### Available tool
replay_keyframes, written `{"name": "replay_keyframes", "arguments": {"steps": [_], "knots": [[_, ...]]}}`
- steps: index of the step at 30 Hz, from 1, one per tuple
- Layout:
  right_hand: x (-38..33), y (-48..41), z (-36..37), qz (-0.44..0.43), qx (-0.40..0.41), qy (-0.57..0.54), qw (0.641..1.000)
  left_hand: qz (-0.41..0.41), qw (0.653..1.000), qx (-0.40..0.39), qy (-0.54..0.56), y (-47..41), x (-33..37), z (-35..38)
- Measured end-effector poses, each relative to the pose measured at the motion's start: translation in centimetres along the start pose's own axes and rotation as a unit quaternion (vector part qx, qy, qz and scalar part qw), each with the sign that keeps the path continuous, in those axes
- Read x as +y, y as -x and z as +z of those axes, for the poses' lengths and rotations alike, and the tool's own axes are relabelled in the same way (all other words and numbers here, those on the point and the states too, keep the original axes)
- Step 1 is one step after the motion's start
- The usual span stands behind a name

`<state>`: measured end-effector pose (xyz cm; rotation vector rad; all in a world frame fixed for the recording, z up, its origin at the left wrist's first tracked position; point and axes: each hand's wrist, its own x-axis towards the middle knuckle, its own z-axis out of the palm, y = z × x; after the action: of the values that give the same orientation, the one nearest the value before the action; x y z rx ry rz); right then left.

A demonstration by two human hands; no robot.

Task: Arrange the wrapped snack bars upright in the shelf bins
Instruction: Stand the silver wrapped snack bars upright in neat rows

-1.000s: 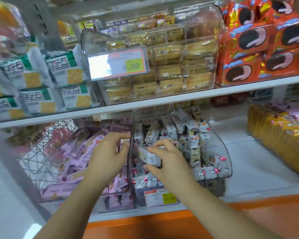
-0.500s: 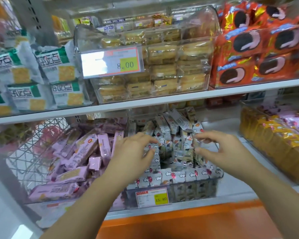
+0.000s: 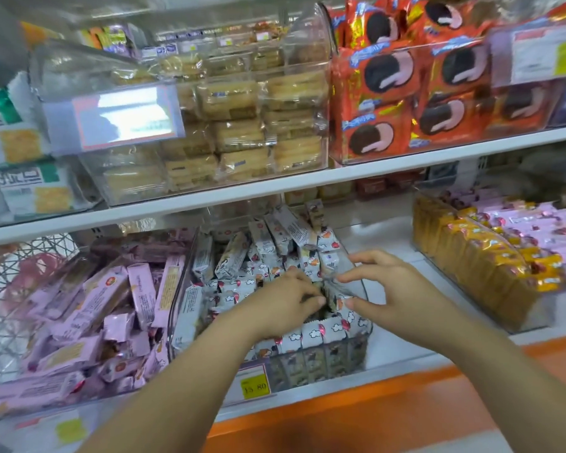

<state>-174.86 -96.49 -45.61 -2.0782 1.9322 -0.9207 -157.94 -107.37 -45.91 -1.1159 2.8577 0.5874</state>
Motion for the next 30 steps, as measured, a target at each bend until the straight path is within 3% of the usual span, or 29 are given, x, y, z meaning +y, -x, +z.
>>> {"name": "replay_keyframes", "arguments": {"steps": [12, 18, 22, 26, 30], "knots": [[-1.0, -0.4, 1.1, 0.001, 0.042, 0.018, 0.999, 0.043, 0.964, 0.261, 0.02, 7.2, -0.6, -1.6], [-1.5, -1.0, 2.2, 0.009, 0.069, 0.022, 0.997, -0.04, 0.917, 0.397, -0.006, 9.1, -3.8, -3.8], [-1.6, -1.4, 2.5, 0.006, 0.069, 0.028, 0.997, -0.144, 0.927, 0.346, -0.025, 7.1, -6.2, -5.1], [-1.5, -1.4, 2.4, -0.001, 0.073, 0.03, 0.997, -0.138, 0.956, 0.244, -0.091, 5.2, -7.4, -5.4], [-1.2, -1.4, 2.3, -0.004, 0.071, 0.03, 0.997, -0.152, 0.96, 0.177, -0.155, 4.1, -7.9, -5.9]]}}
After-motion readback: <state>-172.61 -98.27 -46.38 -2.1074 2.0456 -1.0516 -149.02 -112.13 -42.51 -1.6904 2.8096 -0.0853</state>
